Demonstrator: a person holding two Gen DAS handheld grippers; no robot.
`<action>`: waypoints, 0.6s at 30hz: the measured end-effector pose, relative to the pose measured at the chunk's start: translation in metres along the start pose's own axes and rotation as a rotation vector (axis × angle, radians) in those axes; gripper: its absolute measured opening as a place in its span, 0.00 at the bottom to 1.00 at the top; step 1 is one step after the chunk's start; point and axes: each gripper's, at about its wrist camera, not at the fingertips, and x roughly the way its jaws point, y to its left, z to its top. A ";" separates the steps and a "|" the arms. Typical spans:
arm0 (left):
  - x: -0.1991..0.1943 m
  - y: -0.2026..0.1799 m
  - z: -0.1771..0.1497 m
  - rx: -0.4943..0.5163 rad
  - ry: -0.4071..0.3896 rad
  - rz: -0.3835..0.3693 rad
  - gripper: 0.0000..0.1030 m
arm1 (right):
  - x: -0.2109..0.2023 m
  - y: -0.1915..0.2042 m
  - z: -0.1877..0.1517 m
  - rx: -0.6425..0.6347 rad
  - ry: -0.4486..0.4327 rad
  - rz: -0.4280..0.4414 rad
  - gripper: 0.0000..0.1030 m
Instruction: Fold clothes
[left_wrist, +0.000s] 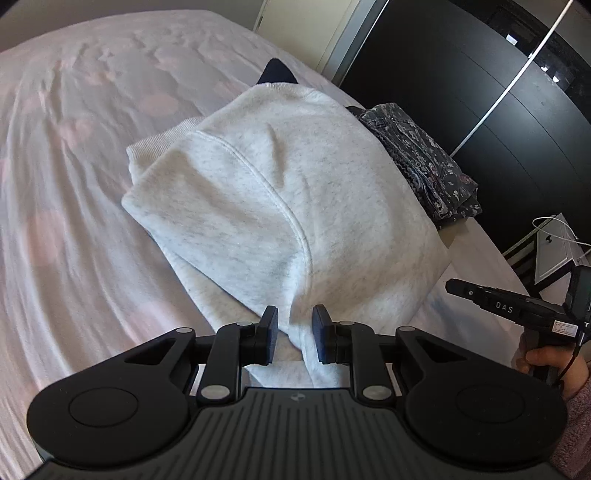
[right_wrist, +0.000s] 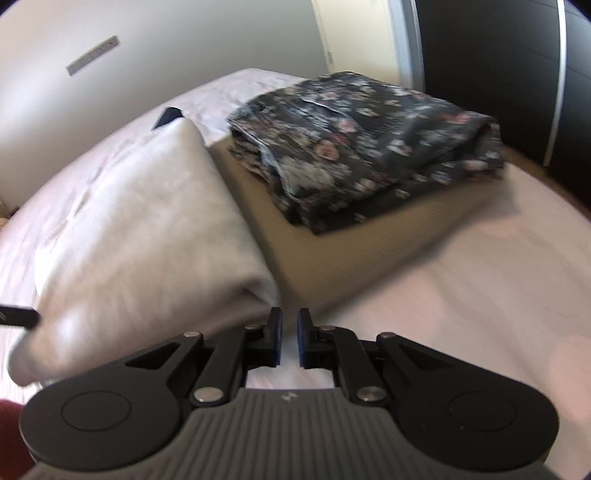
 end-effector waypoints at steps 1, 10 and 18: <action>-0.006 0.000 -0.002 0.009 -0.012 0.012 0.17 | -0.007 -0.001 -0.003 0.018 -0.006 0.009 0.14; -0.082 -0.010 -0.018 0.039 -0.187 0.041 0.28 | -0.087 0.051 -0.003 0.039 -0.141 0.021 0.48; -0.140 -0.038 -0.038 0.128 -0.331 0.071 0.51 | -0.163 0.134 0.001 -0.027 -0.334 0.030 0.83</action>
